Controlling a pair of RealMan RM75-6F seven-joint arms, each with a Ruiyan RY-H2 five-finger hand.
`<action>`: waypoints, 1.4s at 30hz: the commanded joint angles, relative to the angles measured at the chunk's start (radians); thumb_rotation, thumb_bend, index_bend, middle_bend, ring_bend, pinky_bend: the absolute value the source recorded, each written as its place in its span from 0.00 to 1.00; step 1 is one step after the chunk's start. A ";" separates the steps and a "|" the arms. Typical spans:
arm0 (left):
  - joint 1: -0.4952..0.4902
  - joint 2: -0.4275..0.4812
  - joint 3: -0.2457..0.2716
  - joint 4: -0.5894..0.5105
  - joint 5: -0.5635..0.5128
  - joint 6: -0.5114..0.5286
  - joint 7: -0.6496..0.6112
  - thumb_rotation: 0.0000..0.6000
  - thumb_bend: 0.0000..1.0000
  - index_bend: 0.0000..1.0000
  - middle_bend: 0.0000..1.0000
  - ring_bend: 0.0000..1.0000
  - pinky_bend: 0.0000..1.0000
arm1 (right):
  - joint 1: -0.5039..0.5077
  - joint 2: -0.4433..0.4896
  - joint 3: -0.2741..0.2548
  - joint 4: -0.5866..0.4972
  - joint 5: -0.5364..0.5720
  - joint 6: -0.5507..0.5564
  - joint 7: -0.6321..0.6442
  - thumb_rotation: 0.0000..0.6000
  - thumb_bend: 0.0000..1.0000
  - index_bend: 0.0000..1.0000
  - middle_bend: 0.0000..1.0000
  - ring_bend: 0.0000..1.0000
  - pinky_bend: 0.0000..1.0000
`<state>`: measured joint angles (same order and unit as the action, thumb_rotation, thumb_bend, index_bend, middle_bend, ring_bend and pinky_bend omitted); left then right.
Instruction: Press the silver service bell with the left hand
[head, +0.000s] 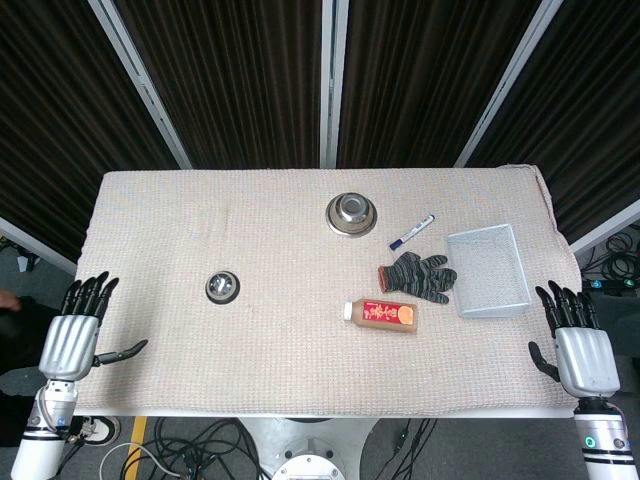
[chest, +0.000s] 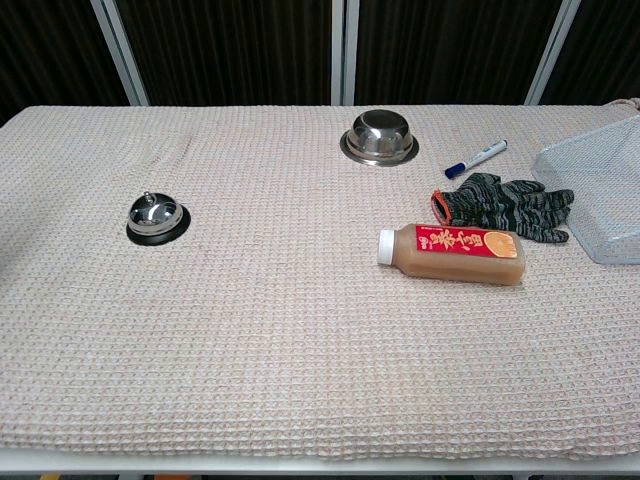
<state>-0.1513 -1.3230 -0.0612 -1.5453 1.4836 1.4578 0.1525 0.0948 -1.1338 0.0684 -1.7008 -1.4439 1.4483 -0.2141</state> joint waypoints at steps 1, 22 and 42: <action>-0.001 0.000 -0.002 -0.001 -0.002 0.001 0.000 0.27 0.00 0.00 0.00 0.00 0.00 | 0.000 0.001 -0.001 0.000 0.000 -0.002 0.000 1.00 0.27 0.00 0.00 0.00 0.00; -0.211 -0.153 -0.095 0.134 -0.065 -0.238 -0.001 0.63 0.00 0.00 0.00 0.00 0.00 | 0.013 0.004 0.008 -0.018 0.011 -0.015 -0.026 1.00 0.27 0.00 0.00 0.00 0.00; -0.335 -0.501 -0.063 0.540 -0.082 -0.374 -0.217 0.00 0.00 0.00 0.00 0.00 0.00 | 0.013 0.024 0.009 -0.003 0.029 -0.028 0.008 1.00 0.25 0.00 0.00 0.00 0.00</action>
<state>-0.4792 -1.8120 -0.1295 -1.0192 1.4002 1.0919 -0.0534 0.1077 -1.1093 0.0780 -1.7044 -1.4153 1.4206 -0.2065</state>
